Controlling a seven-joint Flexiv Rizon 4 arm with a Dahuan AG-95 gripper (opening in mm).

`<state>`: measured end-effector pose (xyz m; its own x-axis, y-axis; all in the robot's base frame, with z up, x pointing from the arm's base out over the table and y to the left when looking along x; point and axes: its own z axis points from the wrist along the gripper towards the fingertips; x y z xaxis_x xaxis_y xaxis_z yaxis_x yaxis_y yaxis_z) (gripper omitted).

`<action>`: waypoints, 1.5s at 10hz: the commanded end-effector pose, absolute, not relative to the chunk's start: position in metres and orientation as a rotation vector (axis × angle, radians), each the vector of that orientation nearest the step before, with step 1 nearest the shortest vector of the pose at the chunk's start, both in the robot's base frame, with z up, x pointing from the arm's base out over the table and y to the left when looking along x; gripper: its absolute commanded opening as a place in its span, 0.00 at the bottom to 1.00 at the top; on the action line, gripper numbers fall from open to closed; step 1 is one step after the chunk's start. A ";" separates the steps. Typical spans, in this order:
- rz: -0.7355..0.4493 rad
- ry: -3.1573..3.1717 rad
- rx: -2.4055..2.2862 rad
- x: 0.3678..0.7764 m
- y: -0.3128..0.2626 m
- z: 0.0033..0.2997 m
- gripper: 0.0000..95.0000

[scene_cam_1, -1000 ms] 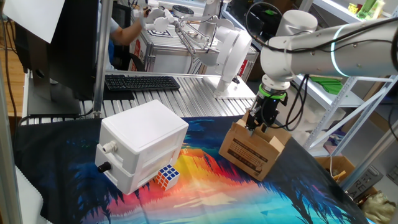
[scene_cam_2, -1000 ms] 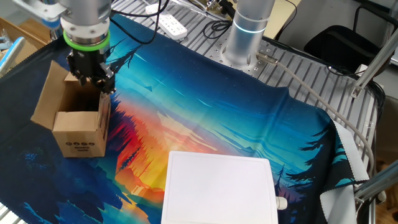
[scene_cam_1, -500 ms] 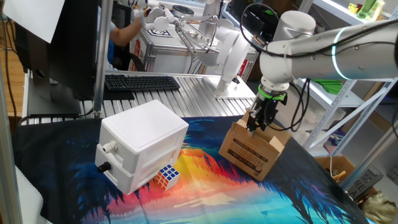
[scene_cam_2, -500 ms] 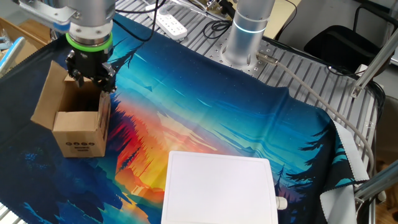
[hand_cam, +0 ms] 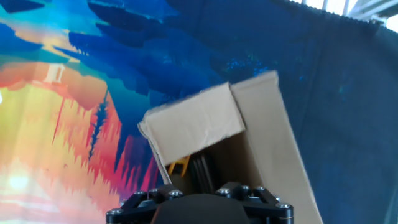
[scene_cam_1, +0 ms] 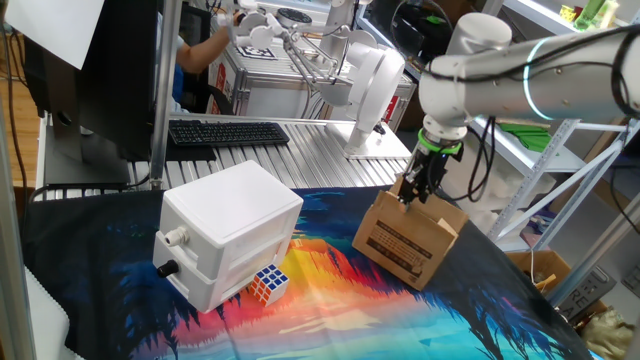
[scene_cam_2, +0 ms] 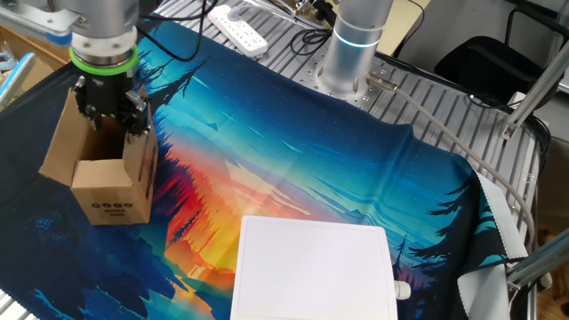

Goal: Cover the box

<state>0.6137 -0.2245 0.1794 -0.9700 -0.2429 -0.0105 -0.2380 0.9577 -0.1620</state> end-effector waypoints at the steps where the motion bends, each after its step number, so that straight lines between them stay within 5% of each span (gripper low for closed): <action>1: -0.232 3.084 -0.381 0.618 -0.226 0.175 0.40; 15: -0.251 3.056 -0.381 0.613 -0.216 0.149 0.40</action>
